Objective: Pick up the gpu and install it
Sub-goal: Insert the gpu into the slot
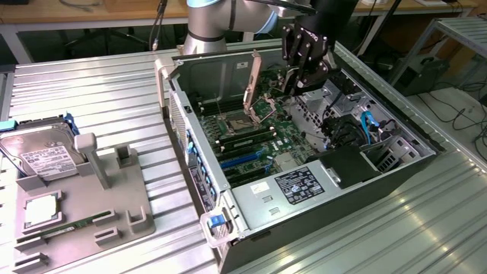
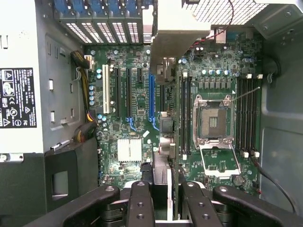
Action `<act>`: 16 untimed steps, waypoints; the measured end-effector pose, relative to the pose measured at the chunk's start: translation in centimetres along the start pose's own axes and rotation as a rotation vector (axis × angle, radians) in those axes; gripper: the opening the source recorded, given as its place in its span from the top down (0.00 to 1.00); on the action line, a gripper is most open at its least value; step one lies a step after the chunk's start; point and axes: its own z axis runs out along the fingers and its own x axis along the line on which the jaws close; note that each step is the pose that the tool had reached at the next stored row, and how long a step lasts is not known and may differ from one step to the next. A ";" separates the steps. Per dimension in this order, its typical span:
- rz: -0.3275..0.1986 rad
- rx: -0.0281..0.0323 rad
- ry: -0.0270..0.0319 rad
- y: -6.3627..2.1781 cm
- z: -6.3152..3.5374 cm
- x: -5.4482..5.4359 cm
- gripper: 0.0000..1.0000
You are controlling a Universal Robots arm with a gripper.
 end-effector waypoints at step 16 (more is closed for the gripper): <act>0.003 0.0000 0.0000 0.34 0.11 -0.4 0.72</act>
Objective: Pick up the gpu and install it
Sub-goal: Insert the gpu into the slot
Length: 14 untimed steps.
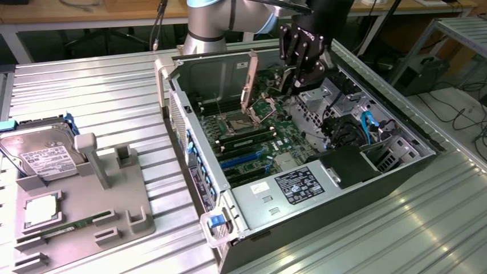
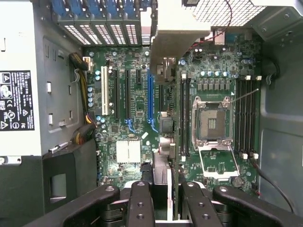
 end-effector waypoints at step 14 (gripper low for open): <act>0.003 -0.0001 -0.0087 0.89 0.15 0.0 0.72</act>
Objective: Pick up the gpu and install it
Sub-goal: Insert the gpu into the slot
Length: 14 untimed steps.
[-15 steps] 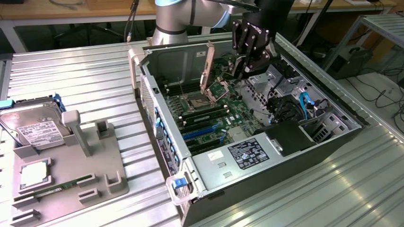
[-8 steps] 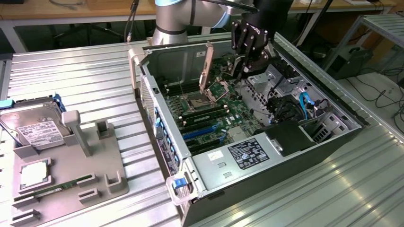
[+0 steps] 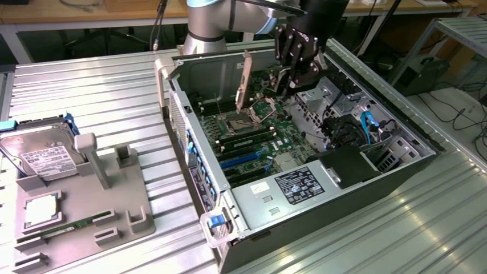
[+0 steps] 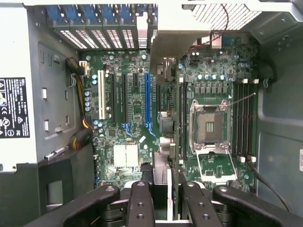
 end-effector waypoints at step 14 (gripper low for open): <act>0.000 0.0000 -0.0141 0.72 0.39 0.0 0.72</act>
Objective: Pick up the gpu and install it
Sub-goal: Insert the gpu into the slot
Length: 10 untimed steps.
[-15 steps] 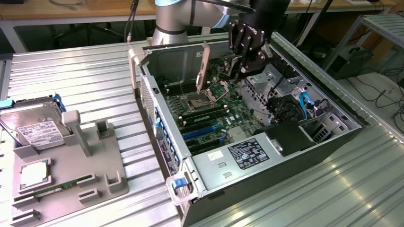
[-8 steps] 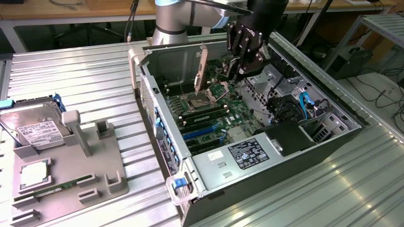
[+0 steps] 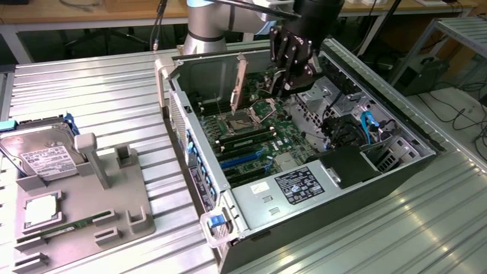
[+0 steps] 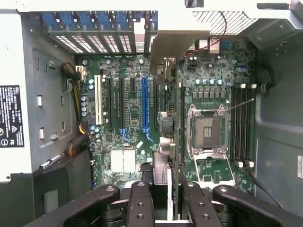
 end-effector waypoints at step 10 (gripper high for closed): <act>0.000 -0.0005 -0.0326 0.09 0.11 0.5 0.72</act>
